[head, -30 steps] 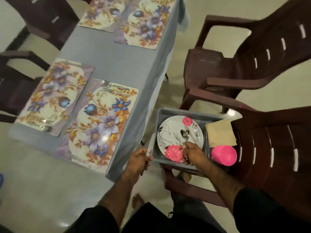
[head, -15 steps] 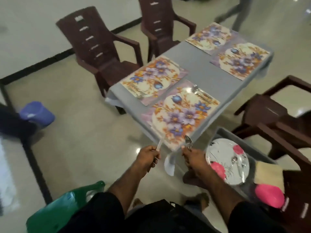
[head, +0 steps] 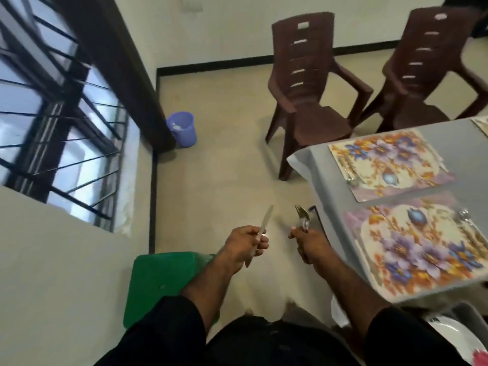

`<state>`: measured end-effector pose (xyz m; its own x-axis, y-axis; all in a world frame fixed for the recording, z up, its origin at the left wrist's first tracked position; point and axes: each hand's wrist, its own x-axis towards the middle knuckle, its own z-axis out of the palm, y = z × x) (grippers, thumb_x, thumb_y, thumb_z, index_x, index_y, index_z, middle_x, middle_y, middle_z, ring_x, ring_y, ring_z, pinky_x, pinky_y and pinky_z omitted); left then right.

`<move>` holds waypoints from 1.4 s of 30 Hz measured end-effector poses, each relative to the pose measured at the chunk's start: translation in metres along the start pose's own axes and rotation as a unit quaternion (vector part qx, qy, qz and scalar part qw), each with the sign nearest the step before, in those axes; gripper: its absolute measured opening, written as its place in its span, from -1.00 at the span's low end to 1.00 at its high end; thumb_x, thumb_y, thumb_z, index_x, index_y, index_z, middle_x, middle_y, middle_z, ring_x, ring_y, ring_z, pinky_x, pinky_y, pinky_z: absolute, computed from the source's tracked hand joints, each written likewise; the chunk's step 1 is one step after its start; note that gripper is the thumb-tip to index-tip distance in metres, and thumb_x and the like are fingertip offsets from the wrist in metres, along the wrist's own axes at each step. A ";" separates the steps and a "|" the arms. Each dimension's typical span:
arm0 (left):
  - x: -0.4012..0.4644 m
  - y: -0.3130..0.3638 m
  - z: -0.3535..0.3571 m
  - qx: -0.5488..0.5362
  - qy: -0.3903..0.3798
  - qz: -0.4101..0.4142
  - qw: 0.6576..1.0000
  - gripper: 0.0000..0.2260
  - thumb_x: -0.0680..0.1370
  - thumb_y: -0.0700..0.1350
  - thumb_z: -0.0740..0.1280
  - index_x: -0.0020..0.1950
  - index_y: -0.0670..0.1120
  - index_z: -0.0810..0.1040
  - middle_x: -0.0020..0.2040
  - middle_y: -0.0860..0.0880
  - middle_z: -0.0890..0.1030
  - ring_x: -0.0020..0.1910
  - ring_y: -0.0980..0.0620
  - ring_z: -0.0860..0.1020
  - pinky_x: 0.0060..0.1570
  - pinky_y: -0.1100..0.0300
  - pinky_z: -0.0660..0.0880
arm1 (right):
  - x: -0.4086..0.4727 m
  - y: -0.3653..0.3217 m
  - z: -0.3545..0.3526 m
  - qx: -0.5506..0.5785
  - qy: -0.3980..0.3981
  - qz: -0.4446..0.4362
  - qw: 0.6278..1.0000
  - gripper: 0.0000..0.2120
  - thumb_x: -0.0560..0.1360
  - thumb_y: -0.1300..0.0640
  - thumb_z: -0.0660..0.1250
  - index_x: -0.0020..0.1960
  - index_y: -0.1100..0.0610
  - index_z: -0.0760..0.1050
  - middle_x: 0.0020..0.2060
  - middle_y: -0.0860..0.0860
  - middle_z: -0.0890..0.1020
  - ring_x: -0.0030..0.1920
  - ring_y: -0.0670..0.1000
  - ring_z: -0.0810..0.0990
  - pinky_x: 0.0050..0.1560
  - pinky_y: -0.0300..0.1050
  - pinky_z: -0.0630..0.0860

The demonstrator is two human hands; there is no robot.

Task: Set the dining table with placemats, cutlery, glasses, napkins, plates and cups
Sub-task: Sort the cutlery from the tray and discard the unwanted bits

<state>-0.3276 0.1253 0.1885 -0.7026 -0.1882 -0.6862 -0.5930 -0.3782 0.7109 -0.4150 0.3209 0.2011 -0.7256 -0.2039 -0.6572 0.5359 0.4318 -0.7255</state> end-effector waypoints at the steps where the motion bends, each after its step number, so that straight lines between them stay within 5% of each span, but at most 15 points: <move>1: 0.006 0.007 -0.008 -0.019 -0.003 -0.007 1.000 -0.74 0.66 -0.44 0.19 0.25 -0.30 0.61 -0.01 -0.27 0.71 -0.12 -0.16 0.73 -0.14 0.06 0.67 | 0.008 -0.014 0.008 -0.004 -0.008 -0.001 1.000 -0.70 0.67 -0.04 0.32 0.01 0.21 0.60 -0.47 0.00 0.32 -0.51 -0.04 0.23 -0.47 -0.19 0.14; 5: 0.035 0.048 -0.034 -0.046 -0.017 -0.038 0.998 -0.74 0.71 -0.35 0.19 0.34 -0.20 0.56 0.10 -0.25 0.75 0.03 -0.27 0.76 0.10 -0.15 0.70 | 0.048 -0.061 0.029 -0.027 -0.038 -0.007 0.999 -0.70 0.67 -0.06 0.31 0.01 0.16 0.63 -0.42 0.04 0.38 -0.48 -0.03 0.29 -0.46 -0.13 0.22; 10: 0.122 0.106 -0.050 -0.008 0.010 -0.026 1.000 -0.73 0.72 -0.28 0.19 0.34 -0.15 0.59 -0.05 -0.21 0.73 -0.33 -0.02 0.56 -0.34 0.15 0.46 | 0.135 -0.106 0.031 -0.079 -0.055 -0.013 0.995 -0.70 0.66 -0.13 0.31 -0.01 0.07 0.66 -0.36 0.08 0.43 -0.43 -0.01 0.34 -0.41 -0.11 0.30; 15: 0.210 0.169 -0.053 -0.003 0.037 -0.010 0.999 -0.74 0.76 -0.19 0.20 0.24 -0.17 0.69 -0.19 -0.08 0.64 -0.36 0.08 0.46 -0.34 0.21 0.34 | 0.227 -0.177 0.024 -0.061 -0.095 -0.028 0.993 -0.67 0.65 -0.09 0.35 0.01 0.18 0.65 -0.39 0.11 0.36 -0.50 -0.02 0.27 -0.48 -0.15 0.21; 20: 0.266 0.247 -0.062 -0.014 0.073 -0.004 0.997 -0.85 0.70 -0.25 0.34 0.10 -0.17 0.72 -0.16 -0.09 0.66 -0.25 0.02 0.56 -0.28 0.14 0.45 | 0.309 -0.269 0.038 -0.063 -0.127 -0.042 0.989 -0.66 0.63 -0.06 0.38 0.00 0.24 0.63 -0.44 0.10 0.28 -0.52 -0.01 0.21 -0.48 -0.18 0.13; 23: 0.305 0.299 -0.087 0.018 0.099 0.029 0.994 -0.93 0.61 -0.16 0.51 0.06 -0.07 0.78 -0.04 0.00 0.77 -0.04 0.06 0.68 -0.02 0.14 0.58 | 0.360 -0.327 0.060 -0.052 -0.130 -0.039 0.989 -0.68 0.63 -0.04 0.40 0.01 0.24 0.63 -0.44 0.07 0.27 -0.51 -0.02 0.20 -0.47 -0.16 0.12; 27: 0.378 0.375 -0.139 0.021 0.147 0.068 0.987 -0.90 0.55 -0.25 0.56 0.05 -0.21 0.77 -0.20 -0.03 0.72 -0.30 0.16 0.63 -0.20 0.25 0.52 | 0.435 -0.392 0.104 -0.058 -0.133 -0.054 0.988 -0.71 0.62 -0.05 0.41 -0.03 0.20 0.64 -0.46 0.05 0.26 -0.52 -0.03 0.20 -0.48 -0.18 0.11; 31: 0.444 0.467 -0.194 0.010 0.099 0.057 0.993 -0.94 0.63 -0.21 0.47 0.03 -0.20 0.69 -0.26 -0.14 0.59 -0.41 0.05 0.47 -0.42 0.23 0.31 | 0.505 -0.462 0.149 -0.034 -0.101 -0.055 0.993 -0.68 0.66 -0.08 0.34 -0.04 0.16 0.67 -0.45 0.01 0.32 -0.50 -0.05 0.22 -0.47 -0.19 0.14; 36: 0.516 0.581 -0.238 -0.029 0.014 0.044 0.998 -0.93 0.65 -0.27 0.36 -0.01 -0.20 0.61 -0.18 -0.21 0.64 -0.29 -0.06 0.60 -0.32 0.17 0.47 | 0.570 -0.559 0.195 0.026 -0.086 -0.048 0.995 -0.61 0.64 -0.19 0.35 -0.04 0.13 0.71 -0.35 0.08 0.58 -0.48 -0.03 0.31 -0.47 -0.19 0.18; 42: 0.626 0.692 -0.256 -0.026 -0.031 0.033 0.999 -0.93 0.67 -0.30 0.35 0.00 -0.23 0.61 -0.16 -0.23 0.66 -0.23 -0.07 0.64 -0.22 0.16 0.59 | 0.670 -0.653 0.204 0.077 -0.095 -0.057 0.991 -0.84 0.59 0.09 0.47 -0.03 0.18 0.73 -0.31 0.15 0.65 -0.50 -0.02 0.34 -0.49 -0.20 0.21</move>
<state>-1.0777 -0.4862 0.2116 -0.7632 -0.1584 -0.6264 -0.5250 -0.4131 0.7441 -1.1630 -0.2766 0.1931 -0.6989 -0.4112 -0.5852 0.5256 0.2596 -0.8102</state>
